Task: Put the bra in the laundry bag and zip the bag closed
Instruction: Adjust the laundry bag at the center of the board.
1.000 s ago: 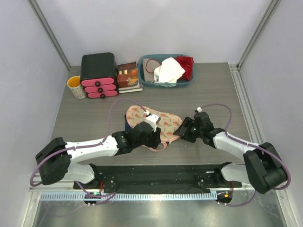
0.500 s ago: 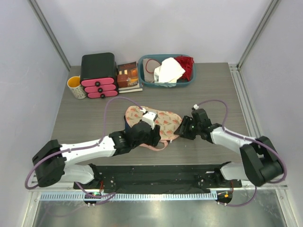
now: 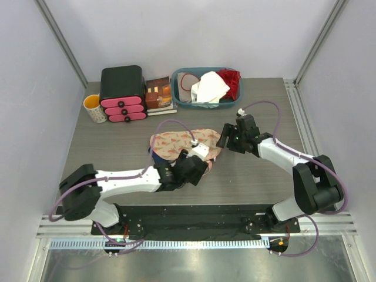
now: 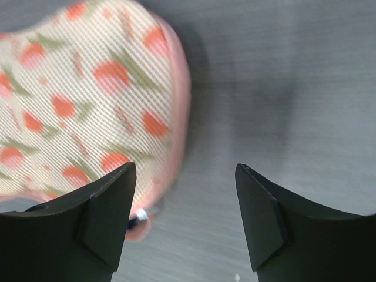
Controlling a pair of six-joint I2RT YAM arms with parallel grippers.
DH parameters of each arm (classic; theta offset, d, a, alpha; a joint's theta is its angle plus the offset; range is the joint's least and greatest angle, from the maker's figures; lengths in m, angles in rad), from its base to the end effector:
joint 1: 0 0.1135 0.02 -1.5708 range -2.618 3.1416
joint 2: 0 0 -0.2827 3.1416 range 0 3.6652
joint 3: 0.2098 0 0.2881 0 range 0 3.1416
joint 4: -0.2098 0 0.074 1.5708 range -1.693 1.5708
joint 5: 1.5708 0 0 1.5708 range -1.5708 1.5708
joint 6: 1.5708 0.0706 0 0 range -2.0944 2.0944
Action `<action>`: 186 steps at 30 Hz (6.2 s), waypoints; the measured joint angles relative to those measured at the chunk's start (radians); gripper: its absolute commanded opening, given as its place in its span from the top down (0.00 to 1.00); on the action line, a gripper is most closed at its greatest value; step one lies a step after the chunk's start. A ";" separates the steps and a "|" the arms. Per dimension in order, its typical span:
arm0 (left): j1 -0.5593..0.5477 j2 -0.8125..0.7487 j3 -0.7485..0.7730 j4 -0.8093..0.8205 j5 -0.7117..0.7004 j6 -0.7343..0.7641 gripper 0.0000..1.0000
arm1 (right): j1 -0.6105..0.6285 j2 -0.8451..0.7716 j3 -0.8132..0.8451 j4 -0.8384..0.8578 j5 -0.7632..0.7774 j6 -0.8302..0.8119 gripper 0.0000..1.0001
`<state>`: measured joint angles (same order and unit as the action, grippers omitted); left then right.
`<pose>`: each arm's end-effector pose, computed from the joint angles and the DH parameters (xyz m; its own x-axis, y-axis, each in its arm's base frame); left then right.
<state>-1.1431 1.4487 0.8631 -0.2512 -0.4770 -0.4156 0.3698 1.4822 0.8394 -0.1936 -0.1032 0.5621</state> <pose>0.1726 -0.3006 0.1868 -0.5566 0.3564 -0.7505 0.4985 0.8659 0.0414 0.3266 0.1344 0.1672 -0.8115 0.2540 -0.5263 0.0102 0.9066 0.4219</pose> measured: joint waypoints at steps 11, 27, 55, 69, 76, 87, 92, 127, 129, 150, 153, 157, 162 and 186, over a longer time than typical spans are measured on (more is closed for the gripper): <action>-0.103 0.301 0.122 0.059 -0.315 0.302 0.41 | 0.000 -0.365 -0.259 -0.111 -0.014 0.005 0.26; -0.043 0.375 0.154 0.170 -0.316 0.449 0.62 | 0.000 -0.552 -0.322 -0.178 -0.076 0.057 0.27; 0.011 0.278 0.278 0.006 0.082 0.123 1.00 | 0.000 -0.568 -0.525 0.158 -0.142 0.251 0.66; 0.011 0.253 0.280 -0.010 0.140 0.082 1.00 | 0.001 -0.607 -0.529 0.246 -0.174 0.282 0.80; 0.011 0.253 0.291 -0.019 0.142 0.082 1.00 | 0.014 -0.615 -0.543 0.243 -0.181 0.279 0.75; 0.011 0.253 0.300 -0.024 0.161 0.082 1.00 | 0.028 -0.602 -0.548 0.245 -0.188 0.256 0.78; 0.011 0.253 0.302 -0.028 0.180 0.082 1.00 | 0.038 -0.584 -0.552 0.254 -0.186 0.256 0.72; 0.011 0.254 0.332 -0.034 0.294 0.042 1.00 | 0.091 -0.557 -0.626 0.360 -0.138 0.252 0.99; 0.011 0.254 0.332 -0.029 0.318 0.024 1.00 | 0.150 -0.555 -0.662 0.416 -0.068 0.259 0.99; -0.006 0.272 0.360 -0.032 0.364 -0.043 1.00 | 0.371 -0.514 -0.665 0.485 0.444 0.292 0.45; 0.002 0.283 0.360 -0.042 0.354 -0.030 1.00 | 0.371 -0.610 -0.626 0.338 0.441 0.298 0.36; 0.011 0.285 0.360 -0.046 0.347 -0.021 1.00 | 0.370 -0.720 -0.575 0.149 0.436 0.301 0.32; 0.013 0.285 0.360 -0.055 0.347 -0.018 1.00 | 0.369 -0.818 -0.546 -0.019 0.415 0.302 0.35; 0.026 0.283 0.364 -0.110 0.348 0.028 1.00 | -0.008 -0.777 -0.565 0.034 -0.074 0.122 0.40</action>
<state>-1.1168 1.7321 1.2270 -0.3611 -0.1291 -0.3874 0.3622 0.7052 0.2745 -0.1593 -0.1772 0.6838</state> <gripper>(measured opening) 0.005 0.621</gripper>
